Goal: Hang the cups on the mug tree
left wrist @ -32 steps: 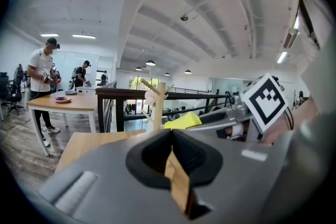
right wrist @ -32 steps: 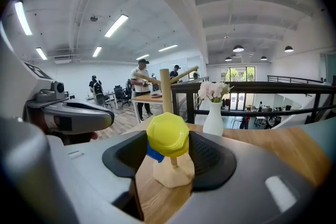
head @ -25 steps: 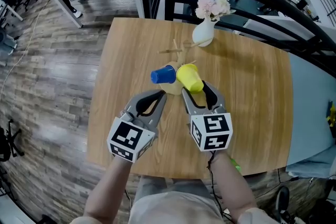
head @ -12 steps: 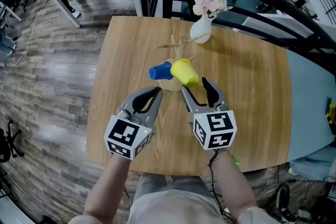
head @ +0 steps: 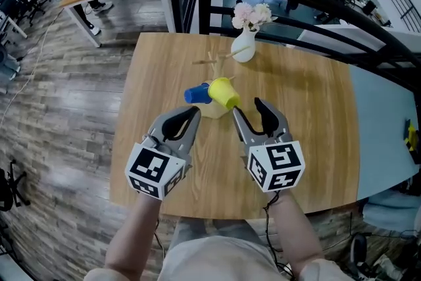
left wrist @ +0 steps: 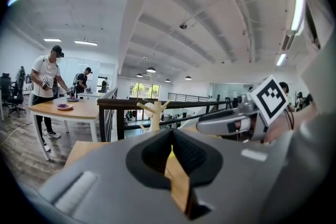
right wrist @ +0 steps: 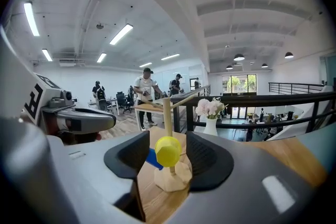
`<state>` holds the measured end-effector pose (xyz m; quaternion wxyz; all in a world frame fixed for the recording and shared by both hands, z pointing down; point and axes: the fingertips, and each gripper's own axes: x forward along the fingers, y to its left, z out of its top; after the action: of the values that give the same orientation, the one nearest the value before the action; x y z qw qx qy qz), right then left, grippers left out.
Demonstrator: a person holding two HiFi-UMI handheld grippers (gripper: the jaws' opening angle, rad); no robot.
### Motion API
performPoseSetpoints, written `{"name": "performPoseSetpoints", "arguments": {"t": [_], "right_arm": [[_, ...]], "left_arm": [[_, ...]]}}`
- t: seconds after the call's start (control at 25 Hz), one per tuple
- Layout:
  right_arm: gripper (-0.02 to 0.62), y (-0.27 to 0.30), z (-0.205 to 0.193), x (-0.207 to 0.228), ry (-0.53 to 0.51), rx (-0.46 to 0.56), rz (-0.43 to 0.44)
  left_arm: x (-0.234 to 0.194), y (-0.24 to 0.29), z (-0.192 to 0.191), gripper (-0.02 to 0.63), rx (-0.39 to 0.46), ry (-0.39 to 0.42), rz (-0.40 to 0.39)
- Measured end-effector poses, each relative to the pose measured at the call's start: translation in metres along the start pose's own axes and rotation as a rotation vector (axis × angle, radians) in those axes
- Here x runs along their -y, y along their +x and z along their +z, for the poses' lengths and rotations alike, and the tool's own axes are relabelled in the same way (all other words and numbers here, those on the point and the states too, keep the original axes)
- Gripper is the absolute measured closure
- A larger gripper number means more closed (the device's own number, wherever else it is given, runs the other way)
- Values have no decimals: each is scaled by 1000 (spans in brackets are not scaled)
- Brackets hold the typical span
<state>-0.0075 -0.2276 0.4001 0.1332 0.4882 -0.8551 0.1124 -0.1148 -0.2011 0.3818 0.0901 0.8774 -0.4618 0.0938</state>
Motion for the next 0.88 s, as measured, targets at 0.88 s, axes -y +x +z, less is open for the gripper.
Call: {"name": "performPoseSetpoints", "arguments": {"t": [0.88], "right_arm": [[546,-134,77,-56,-27,162,43]], "left_arm": [[57,-89,81,604,160,95,-9]]}}
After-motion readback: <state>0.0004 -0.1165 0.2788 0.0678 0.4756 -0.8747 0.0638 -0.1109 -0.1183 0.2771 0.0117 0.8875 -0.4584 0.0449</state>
